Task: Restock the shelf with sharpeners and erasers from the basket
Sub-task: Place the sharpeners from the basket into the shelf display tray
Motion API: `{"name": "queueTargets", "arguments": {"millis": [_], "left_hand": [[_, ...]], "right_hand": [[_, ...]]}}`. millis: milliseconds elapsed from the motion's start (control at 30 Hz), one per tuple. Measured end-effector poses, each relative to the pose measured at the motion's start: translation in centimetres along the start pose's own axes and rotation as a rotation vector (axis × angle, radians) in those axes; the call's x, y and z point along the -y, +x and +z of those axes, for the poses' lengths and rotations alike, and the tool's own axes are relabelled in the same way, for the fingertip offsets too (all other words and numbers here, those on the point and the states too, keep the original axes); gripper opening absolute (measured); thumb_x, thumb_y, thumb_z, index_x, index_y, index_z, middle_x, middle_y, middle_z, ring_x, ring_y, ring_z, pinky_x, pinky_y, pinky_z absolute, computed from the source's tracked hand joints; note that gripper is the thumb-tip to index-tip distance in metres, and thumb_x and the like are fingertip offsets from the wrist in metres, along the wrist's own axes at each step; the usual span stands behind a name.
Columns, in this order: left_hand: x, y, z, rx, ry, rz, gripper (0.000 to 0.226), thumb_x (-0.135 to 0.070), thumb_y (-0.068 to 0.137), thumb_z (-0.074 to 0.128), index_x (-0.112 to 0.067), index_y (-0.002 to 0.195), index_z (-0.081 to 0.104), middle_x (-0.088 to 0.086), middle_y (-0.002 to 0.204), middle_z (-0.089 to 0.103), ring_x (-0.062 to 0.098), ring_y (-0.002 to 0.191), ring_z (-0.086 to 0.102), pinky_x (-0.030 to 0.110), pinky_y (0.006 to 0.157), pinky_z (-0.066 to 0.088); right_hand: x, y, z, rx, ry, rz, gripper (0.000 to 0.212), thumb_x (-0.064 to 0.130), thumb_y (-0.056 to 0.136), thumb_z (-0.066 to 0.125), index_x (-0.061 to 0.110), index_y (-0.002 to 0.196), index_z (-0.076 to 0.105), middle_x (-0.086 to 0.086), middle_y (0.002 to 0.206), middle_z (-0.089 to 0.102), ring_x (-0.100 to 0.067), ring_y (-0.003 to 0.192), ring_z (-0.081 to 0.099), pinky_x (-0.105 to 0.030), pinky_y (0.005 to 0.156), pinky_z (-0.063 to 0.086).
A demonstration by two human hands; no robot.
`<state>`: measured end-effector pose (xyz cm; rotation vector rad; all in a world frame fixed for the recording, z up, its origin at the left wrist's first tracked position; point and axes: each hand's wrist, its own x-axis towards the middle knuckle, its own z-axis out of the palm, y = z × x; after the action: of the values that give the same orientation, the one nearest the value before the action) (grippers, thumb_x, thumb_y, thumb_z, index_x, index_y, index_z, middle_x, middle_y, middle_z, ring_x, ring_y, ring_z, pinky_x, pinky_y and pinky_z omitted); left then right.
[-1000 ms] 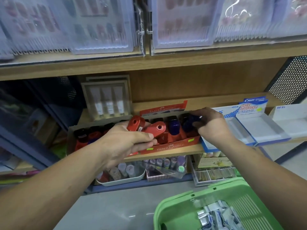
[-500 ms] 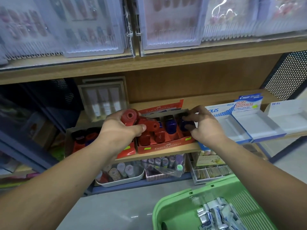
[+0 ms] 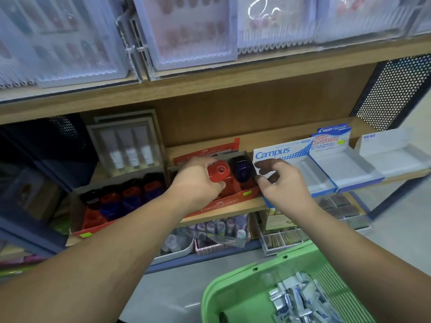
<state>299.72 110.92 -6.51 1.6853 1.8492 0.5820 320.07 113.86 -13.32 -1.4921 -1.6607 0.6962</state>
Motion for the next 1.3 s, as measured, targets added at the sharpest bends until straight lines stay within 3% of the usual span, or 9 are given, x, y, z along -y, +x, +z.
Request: {"name": "queueTargets", "arguments": {"millis": [100,200,433,533,733,867,1067,1200,1300], "left_hand": [[-0.4,0.3,0.6,0.004,0.047,0.013,0.055,-0.028,0.094,0.073,-0.026,0.145,0.053,-0.008,0.13,0.06,0.01,0.11,0.058,0.019,0.086,0.041],[-0.9,0.5,0.8,-0.015,0.069,0.05,0.046,-0.023,0.095,0.072,-0.022,0.14,0.058,-0.013,0.106,0.05,0.004,0.095,0.047,0.019,0.081,0.038],[-0.7,0.9,1.2,-0.021,0.113,0.076,0.042,-0.023,0.092,0.075,-0.025,0.132,0.062,-0.013,0.104,0.058,0.008,0.091,0.053,0.022,0.076,0.043],[-0.5,1.1,1.5,-0.017,0.093,0.083,0.03,-0.021,0.09,0.078,-0.036,0.11,0.06,-0.014,0.099,0.06,0.008,0.088,0.056,0.022,0.074,0.046],[0.3,1.2,2.3,0.033,0.231,0.129,0.015,-0.014,0.088,0.074,-0.026,0.09,0.067,-0.006,0.096,0.064,0.015,0.087,0.063,0.025,0.067,0.049],[0.0,1.3,2.1,-0.078,0.273,0.23,0.01,-0.021,0.094,0.068,-0.029,0.1,0.071,-0.007,0.109,0.052,0.016,0.093,0.057,0.032,0.08,0.054],[-0.7,0.8,1.2,-0.04,0.427,0.252,0.01,-0.04,0.089,0.065,-0.038,0.094,0.057,-0.012,0.093,0.063,0.015,0.085,0.064,0.035,0.068,0.058],[-0.3,1.3,1.4,0.082,0.19,0.189,0.057,-0.034,0.076,0.084,-0.04,0.125,0.055,-0.012,0.114,0.054,0.009,0.1,0.059,0.027,0.077,0.054],[-0.9,1.2,0.9,0.057,-0.22,0.098,0.051,-0.028,0.079,0.085,-0.036,0.122,0.058,-0.012,0.113,0.065,0.008,0.098,0.065,0.031,0.085,0.059]], "right_hand": [[-0.3,-0.4,0.0,0.037,0.039,0.031,0.02,0.012,0.09,0.068,0.026,0.104,0.072,0.012,0.097,0.07,-0.003,0.064,0.057,-0.014,0.067,0.045],[-0.2,-0.7,-0.3,0.055,0.08,0.051,0.018,0.012,0.091,0.067,0.026,0.102,0.073,0.015,0.085,0.069,-0.001,0.061,0.056,-0.012,0.064,0.042],[0.2,-0.7,-0.5,0.067,0.178,0.066,0.018,0.013,0.092,0.069,0.03,0.095,0.073,0.007,0.09,0.074,-0.019,0.076,0.069,-0.029,0.075,0.055],[0.3,-0.9,-0.5,0.074,0.224,0.087,0.021,0.011,0.093,0.069,0.032,0.093,0.073,0.007,0.093,0.074,-0.016,0.081,0.07,-0.029,0.078,0.054],[1.6,-1.1,-0.7,0.101,0.3,0.122,0.019,0.009,0.092,0.071,0.027,0.097,0.074,0.003,0.093,0.074,-0.019,0.077,0.068,-0.029,0.075,0.056],[3.3,-1.2,-0.6,0.219,0.408,0.09,0.027,0.011,0.089,0.077,0.028,0.109,0.071,-0.001,0.095,0.075,-0.025,0.069,0.056,-0.03,0.065,0.054],[4.4,-1.0,-0.9,0.386,0.604,0.15,0.036,-0.007,0.085,0.073,0.014,0.115,0.07,-0.008,0.098,0.078,-0.027,0.082,0.073,-0.039,0.069,0.059],[4.5,-0.5,-1.5,0.326,0.592,0.217,0.024,-0.005,0.09,0.07,0.003,0.113,0.071,-0.02,0.095,0.076,-0.029,0.078,0.075,-0.03,0.07,0.063],[3.6,-0.3,-1.9,0.231,0.614,0.34,0.022,-0.002,0.098,0.062,0.0,0.119,0.066,-0.02,0.098,0.076,-0.03,0.084,0.077,-0.028,0.073,0.064]]}}
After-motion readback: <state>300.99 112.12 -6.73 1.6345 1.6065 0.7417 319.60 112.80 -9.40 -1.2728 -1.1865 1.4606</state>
